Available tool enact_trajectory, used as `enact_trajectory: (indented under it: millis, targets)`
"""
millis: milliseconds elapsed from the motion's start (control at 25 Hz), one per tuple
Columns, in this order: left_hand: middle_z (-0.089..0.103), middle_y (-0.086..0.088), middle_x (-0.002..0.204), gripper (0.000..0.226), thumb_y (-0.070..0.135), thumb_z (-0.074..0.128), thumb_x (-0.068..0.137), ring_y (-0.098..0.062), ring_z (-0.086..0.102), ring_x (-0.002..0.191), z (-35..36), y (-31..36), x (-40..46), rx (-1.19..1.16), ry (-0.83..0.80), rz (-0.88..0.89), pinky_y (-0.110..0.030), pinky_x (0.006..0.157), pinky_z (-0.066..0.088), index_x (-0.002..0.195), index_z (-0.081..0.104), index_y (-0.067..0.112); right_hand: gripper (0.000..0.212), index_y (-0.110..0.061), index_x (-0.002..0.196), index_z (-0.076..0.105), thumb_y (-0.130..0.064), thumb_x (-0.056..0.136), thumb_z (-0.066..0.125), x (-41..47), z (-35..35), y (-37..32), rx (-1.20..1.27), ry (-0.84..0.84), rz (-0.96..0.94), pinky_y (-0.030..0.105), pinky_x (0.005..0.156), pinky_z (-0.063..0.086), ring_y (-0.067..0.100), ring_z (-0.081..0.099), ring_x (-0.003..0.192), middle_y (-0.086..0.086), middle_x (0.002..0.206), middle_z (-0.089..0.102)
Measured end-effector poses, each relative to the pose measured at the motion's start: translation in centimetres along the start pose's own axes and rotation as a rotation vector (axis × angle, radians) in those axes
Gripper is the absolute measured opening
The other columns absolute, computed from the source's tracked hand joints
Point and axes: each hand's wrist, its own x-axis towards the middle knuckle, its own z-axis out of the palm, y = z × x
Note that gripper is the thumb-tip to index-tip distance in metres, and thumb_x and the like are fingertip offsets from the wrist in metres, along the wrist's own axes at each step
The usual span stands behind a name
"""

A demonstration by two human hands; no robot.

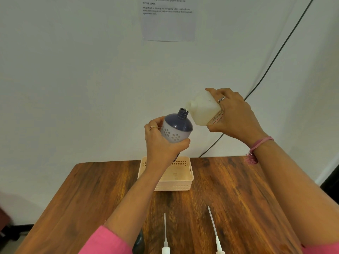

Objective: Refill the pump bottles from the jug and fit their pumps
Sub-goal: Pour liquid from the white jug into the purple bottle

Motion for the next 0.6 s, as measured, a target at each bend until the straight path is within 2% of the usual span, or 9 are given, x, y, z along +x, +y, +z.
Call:
enact_trajectory:
  millis: [160,320,600]
  targets:
    - [0.041,0.006,0.117,0.085,0.035,0.084,0.049,-0.018,0.051,0.112,0.06,-0.12,0.09,0.003,-0.001,-0.002,-0.029,0.081,0.056,0.121,0.038,0.027,0.096,-0.023,0.144,0.034,-0.028,0.061,0.082,0.04,-0.01,-0.05,-0.005,0.003,-0.001,0.041,0.087,0.045,0.029,0.047,0.116,0.008,0.133,0.048]
    - [0.04,0.005,0.117,0.082,0.023,0.09,0.056,-0.018,0.05,0.112,0.09,-0.37,0.12,-0.004,-0.006,0.001,-0.026,0.08,0.055,0.118,0.036,0.029,0.097,-0.024,0.145,0.034,-0.027,0.061,0.082,0.04,-0.13,-0.14,-0.021,0.001,0.003,0.042,0.088,0.044,0.029,0.047,0.116,0.007,0.133,0.048]
    - [0.041,0.005,0.117,0.081,0.022,0.09,0.056,-0.017,0.05,0.112,0.15,-0.47,0.05,-0.014,-0.001,0.0,-0.025,0.079,0.054,0.117,0.036,0.029,0.096,-0.023,0.144,0.034,-0.026,0.061,0.082,-0.09,-0.18,-0.27,-0.031,0.003,-0.005,0.042,0.088,0.044,0.029,0.047,0.116,0.007,0.133,0.048]
